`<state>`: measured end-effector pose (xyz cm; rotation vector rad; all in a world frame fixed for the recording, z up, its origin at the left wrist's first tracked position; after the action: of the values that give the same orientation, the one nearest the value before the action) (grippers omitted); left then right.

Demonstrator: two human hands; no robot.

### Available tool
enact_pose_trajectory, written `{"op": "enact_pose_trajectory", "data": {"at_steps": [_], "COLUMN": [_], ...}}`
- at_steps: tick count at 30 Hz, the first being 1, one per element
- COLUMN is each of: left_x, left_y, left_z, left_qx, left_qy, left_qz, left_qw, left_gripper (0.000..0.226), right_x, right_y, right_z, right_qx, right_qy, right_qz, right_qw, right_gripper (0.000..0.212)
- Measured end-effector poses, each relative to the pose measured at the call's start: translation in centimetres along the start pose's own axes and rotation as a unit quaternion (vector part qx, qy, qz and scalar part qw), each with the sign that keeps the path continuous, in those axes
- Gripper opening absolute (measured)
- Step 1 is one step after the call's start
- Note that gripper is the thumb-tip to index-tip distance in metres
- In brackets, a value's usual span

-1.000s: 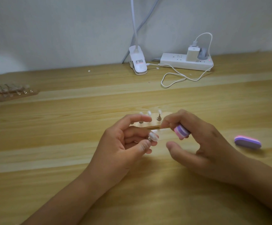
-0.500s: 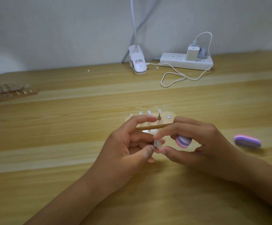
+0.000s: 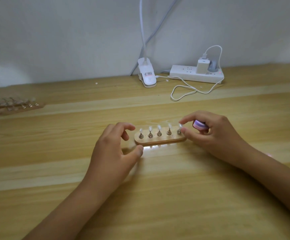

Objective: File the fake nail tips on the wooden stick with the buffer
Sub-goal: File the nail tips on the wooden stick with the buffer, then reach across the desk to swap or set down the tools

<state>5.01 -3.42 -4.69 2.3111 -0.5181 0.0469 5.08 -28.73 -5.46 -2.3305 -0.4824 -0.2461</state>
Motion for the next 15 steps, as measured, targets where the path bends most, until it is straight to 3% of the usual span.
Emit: {"op": "enact_pose_trajectory", "data": {"at_steps": [8,12,15], "left_x": [0.7,1.4,2.3], "left_y": [-1.1,-1.4,-1.6], "left_z": [0.2,0.1,-0.2], "left_qx": [0.029,0.033,0.040], "left_qy": [-0.038,-0.060,-0.103], "left_qz": [-0.045,-0.053,-0.053], "left_qw": [0.998,0.996,0.992], "left_gripper": [0.037,0.045,0.050], "right_x": [0.2,0.3,0.3], "right_y": [-0.3,0.0,0.6], "right_z": [0.1,-1.4,-2.3], "right_qx": [-0.025,0.024,-0.095], "right_qy": [-0.010,-0.064,-0.140], "right_qz": [0.003,0.099,0.135], "right_qw": [1.000,0.993,0.976], "right_gripper": [0.012,0.010,0.009]}}
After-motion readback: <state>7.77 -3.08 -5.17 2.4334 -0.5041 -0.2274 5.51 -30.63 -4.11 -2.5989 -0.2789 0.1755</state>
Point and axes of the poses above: each hand's wrist, its own x-axis towards the middle knuckle, its own z-axis out of the palm, y = z × x, the point moved 1 cm from there along x, towards the middle knuckle, and after that the axes turned 14 degrees about -y, right-handed, at the moved point
